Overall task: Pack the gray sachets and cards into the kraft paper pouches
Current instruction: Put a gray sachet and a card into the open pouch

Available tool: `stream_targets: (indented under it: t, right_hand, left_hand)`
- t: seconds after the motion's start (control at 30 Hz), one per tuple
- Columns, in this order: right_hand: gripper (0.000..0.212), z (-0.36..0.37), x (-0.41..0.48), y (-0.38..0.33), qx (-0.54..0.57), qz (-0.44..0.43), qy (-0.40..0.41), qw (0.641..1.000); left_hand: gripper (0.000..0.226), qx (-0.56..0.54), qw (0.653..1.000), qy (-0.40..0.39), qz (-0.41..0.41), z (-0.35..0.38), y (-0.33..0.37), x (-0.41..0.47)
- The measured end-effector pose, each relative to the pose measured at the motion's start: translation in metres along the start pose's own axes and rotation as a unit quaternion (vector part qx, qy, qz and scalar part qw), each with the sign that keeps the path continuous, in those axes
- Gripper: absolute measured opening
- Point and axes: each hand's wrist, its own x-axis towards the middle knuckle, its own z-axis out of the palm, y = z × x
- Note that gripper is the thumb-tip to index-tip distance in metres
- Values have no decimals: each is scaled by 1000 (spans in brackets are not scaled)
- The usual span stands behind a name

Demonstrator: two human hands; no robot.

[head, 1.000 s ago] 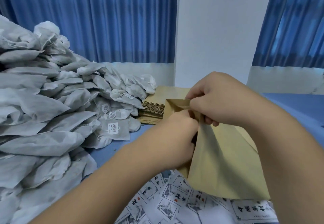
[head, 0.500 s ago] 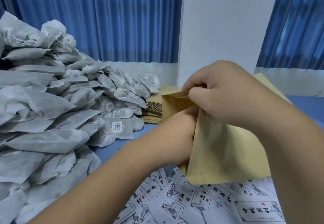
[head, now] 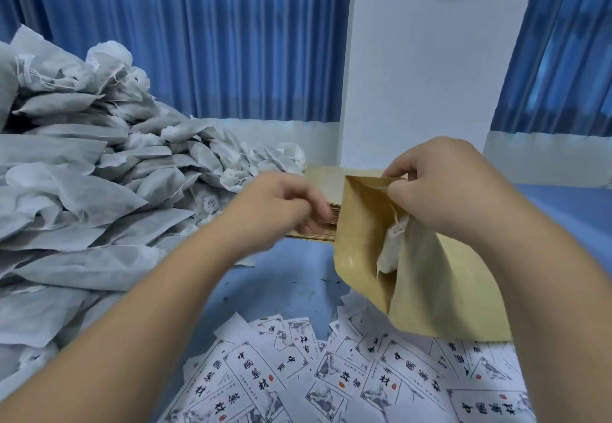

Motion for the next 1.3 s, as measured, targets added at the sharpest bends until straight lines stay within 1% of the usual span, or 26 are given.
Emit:
stream_targets:
  t: [0.03,0.07,0.1,0.13,0.17,0.2,0.27,0.33,0.43,0.57,0.63,0.73,0.93,1.0,1.1,1.13,1.2,1.27,1.3]
  right_hand:
    - [27,1,0,0,4,1,-6,1000]
    - [27,2,1,1,7,0,-11,1000]
    - [27,3,1,1,8,-2,-14,1000]
    - [27,4,2,1,9,-4,-17,1000]
    - [26,5,2,2,11,-7,-21,1000]
    - [25,6,2,2,13,-10,-24,1000]
    - [25,7,3,2,13,-14,-27,999]
    - [25,7,3,3,13,-18,-26,999]
    - [27,6,2,2,20,-25,-26,999]
    - [28,6,0,0,22,-23,-35,999]
    - [28,7,-1,-1,19,-25,-40,999]
    - [29,8,-1,-2,19,-25,-41,999]
    - [28,7,-1,-3,16,-24,-53,998]
    - [29,7,-1,-3,20,-26,-57,998]
    - [28,5,-1,-1,28,-28,-52,998]
    - [27,4,0,0,30,-29,-51,998]
    - [26,3,2,2,32,-32,-48,998]
    - [26,3,3,3,34,-35,-48,998]
    - [26,3,3,3,36,-36,-49,998]
  left_hand:
    - [40,84,994,64,-2,-11,-15,6]
    - [37,225,969,105,-2,-22,-31,11]
    - [30,380,918,114,-9,-31,-48,13]
    - [30,499,860,100,-23,-39,-66,12]
    - [43,564,821,70,-49,-44,-84,10]
    - [56,583,808,33,-84,-46,-100,8]
    - [79,570,811,-33,-129,-43,-122,5]
    - [93,568,808,-69,-141,-39,-132,7]
    - [97,555,822,-36,-123,-41,-135,10]
    - [102,532,834,-23,-145,-41,-137,12]
    - [98,530,837,-18,-137,-37,-139,12]
    - [93,501,856,15,-129,-37,-142,12]
    - [85,472,863,75,-164,-35,-141,16]
    - [78,479,856,91,-171,-33,-138,20]
    - [57,479,847,130,-189,-34,-128,33]
    - [52,491,837,130,-203,-36,-125,37]
    - [46,527,812,103,-231,-40,-122,46]
    - [32,558,792,88,-232,-44,-118,53]
    - [26,565,789,92,-222,-45,-116,54]
